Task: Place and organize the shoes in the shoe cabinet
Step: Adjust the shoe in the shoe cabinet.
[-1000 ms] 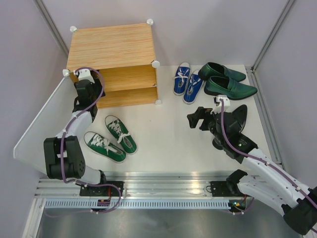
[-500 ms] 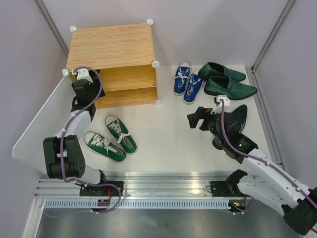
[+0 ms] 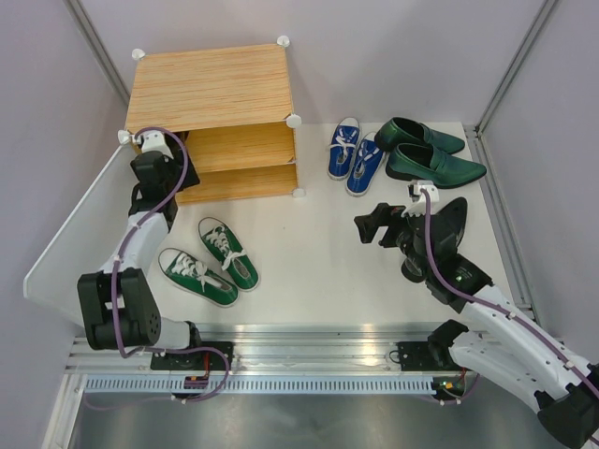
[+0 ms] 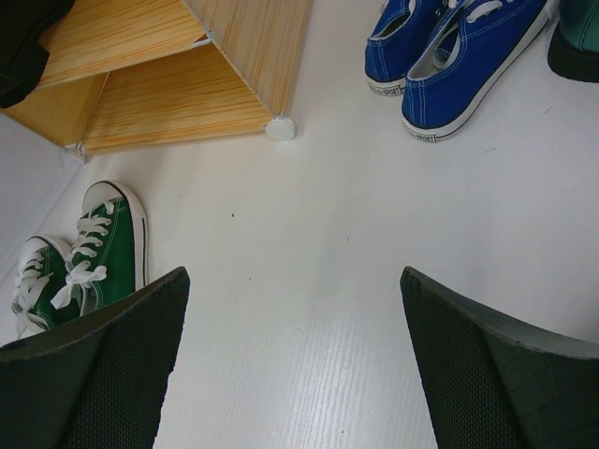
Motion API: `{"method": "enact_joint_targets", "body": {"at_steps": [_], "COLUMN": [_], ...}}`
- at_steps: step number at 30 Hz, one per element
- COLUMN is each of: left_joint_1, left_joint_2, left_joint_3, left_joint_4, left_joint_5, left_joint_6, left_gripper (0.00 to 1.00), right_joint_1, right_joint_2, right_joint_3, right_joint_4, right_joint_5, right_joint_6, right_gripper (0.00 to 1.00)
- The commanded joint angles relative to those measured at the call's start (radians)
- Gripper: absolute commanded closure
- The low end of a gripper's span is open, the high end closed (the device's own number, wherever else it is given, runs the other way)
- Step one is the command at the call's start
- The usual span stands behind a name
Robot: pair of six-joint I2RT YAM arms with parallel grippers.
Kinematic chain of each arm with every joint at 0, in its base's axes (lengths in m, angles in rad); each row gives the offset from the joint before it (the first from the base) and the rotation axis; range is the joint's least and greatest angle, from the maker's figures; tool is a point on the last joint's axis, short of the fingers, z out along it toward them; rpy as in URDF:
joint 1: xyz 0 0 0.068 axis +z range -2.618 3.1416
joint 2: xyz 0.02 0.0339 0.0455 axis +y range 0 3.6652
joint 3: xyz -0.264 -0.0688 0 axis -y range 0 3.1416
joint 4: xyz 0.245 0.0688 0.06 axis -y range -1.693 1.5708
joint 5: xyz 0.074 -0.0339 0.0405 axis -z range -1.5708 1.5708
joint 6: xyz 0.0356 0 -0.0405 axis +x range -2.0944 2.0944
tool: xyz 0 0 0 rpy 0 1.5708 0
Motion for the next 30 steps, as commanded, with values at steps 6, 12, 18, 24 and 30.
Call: {"method": "enact_joint_targets", "body": {"at_steps": [6, 12, 18, 24, 30], "left_joint_1": [0.005, 0.005, 0.005, 0.005, 0.005], "left_joint_2": [-0.127, -0.117, -0.121, -0.075, -0.023], "left_joint_3": [-0.025, -0.017, -0.030, -0.007, 0.042], "left_joint_4": [-0.033, -0.042, -0.039, -0.035, -0.030], "left_joint_5": [0.008, 0.024, 0.043, 0.066, 0.086], "left_joint_6": [-0.040, -0.045, -0.062, -0.056, -0.057], "left_gripper": [0.15, 0.27, 0.27, 0.41, 0.50], "right_joint_1": [-0.004, -0.004, -0.004, -0.004, -0.004], "right_joint_2": [-0.026, -0.040, -0.032, -0.031, -0.014], "right_joint_3": [-0.005, -0.009, -0.008, -0.009, -0.008], "right_joint_4": [0.032, 0.032, 0.034, 0.034, 0.032], "right_joint_5": [-0.024, -0.022, -0.022, -0.021, -0.021], "right_joint_6": [-0.011, -0.014, -0.013, -0.013, -0.014], "right_gripper": [0.04, 0.04, 0.04, 0.04, 0.04]}}
